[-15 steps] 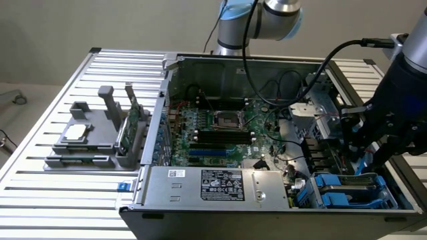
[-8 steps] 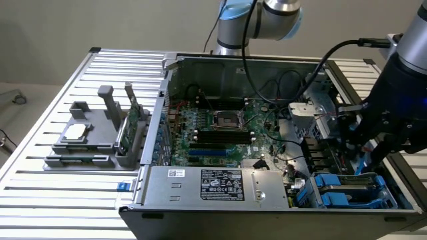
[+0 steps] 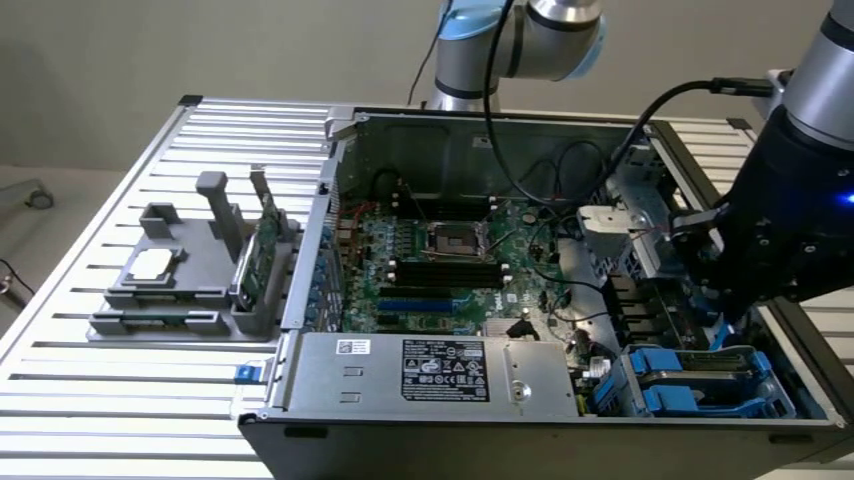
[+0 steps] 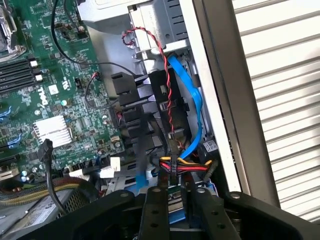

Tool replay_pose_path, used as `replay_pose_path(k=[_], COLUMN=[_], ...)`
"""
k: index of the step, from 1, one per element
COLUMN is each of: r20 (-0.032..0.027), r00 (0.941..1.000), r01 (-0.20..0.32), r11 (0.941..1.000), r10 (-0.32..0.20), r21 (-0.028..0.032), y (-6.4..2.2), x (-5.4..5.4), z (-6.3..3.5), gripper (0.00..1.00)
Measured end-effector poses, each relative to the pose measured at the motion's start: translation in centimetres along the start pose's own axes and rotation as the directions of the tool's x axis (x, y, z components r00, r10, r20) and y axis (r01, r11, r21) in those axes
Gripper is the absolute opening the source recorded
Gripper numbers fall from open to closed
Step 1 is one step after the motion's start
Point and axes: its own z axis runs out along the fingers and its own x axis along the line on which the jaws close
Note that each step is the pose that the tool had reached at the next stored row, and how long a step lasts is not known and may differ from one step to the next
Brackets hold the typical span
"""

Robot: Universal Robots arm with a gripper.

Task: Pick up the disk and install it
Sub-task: 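Insert the first disk wire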

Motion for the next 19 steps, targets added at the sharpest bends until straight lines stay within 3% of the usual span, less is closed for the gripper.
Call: replay_pose_path(k=[2, 8, 19], r20=[0.0015, 0.0064, 0.0067], r00=[1.0000, 0.9999, 0.9998], r01=[-0.003, -0.011, -0.019], r11=[1.0000, 0.9999, 0.9997], r10=[0.003, 0.011, 0.019], r21=[0.0026, 0.0127, 0.0141], y=[0.14, 0.32, 0.09], x=[0.05, 0.29, 1.00], z=[0.08, 0.18, -0.42], gripper=[0.17, 0.17, 0.17])
